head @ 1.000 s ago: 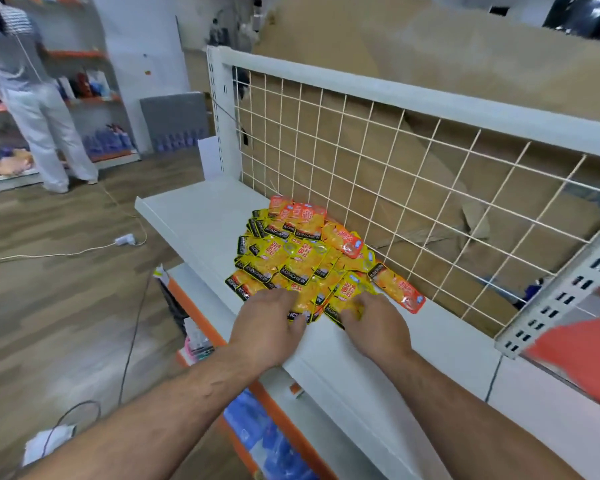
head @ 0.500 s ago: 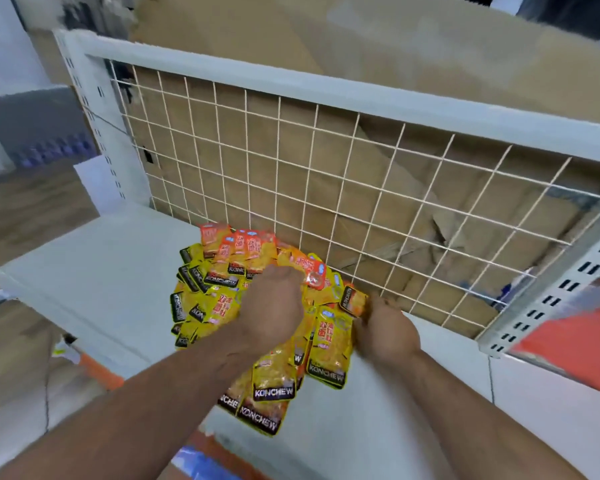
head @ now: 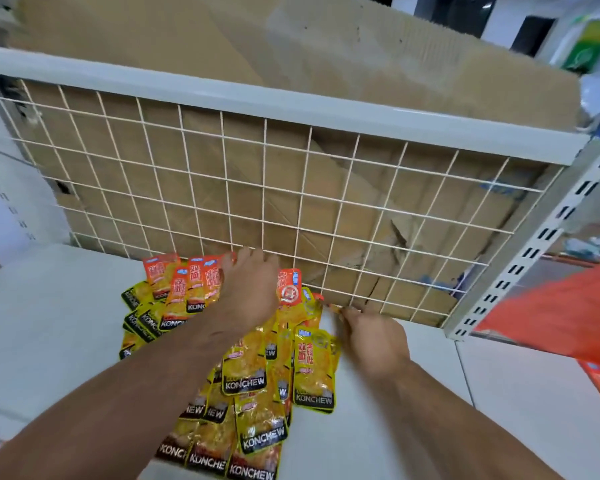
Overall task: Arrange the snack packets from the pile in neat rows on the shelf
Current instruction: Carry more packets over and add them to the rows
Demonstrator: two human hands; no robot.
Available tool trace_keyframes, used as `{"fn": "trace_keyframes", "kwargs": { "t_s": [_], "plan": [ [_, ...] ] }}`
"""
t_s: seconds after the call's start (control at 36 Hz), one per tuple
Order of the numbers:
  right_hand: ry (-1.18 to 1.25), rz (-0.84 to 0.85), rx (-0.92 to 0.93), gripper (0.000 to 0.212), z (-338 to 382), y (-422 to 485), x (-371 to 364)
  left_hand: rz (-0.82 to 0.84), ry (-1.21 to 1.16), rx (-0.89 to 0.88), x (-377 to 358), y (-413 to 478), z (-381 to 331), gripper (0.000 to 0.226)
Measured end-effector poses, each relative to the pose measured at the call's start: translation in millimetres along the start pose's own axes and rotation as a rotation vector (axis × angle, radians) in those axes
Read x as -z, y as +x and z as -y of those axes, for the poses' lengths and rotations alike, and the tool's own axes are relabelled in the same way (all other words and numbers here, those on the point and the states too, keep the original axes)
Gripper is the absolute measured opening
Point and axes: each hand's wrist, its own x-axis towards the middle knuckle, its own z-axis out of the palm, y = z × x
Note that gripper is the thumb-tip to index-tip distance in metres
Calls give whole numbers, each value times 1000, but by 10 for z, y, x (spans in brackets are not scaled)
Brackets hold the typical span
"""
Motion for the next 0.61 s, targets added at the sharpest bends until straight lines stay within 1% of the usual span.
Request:
{"fn": "trace_keyframes", "kwargs": {
  "t_s": [0.11, 0.19, 0.28, 0.33, 0.39, 0.44, 0.47, 0.56, 0.58, 0.61],
  "plan": [
    [9, -24, -21, 18, 2, -42, 40, -174, -118, -50, -1, 24, 16, 30],
    [76, -55, -41, 27, -4, -87, 43, -241, -221, -50, 54, 3, -30, 25],
    [333, -142, -109, 26, 30, -165, 84, -265, -355, -32, 137, -67, -129, 13],
    [551, -128, -217, 24, 59, -224, 146, -253, -479, 4, 155, -128, -196, 8],
    [781, -107, -350, 21, 50, -281, 215, -220, -617, 49, 147, -190, -276, 9],
    [940, -128, -471, 35, 22, -366, 291, -118, -769, 113, 129, -257, -364, 14],
    [988, -158, -513, 35, -5, -417, 301, -49, -836, 156, 121, -291, -415, 15],
    [1049, -264, -602, 15, -92, -594, 299, 107, -1034, 278, 76, -403, -568, 17],
    [1067, -287, -651, 12, -131, -652, 285, 142, -1081, 301, 45, -443, -615, 18],
    [1094, -303, -697, 14, -165, -707, 288, 174, -1111, 318, 21, -484, -662, 19]
  ]
}}
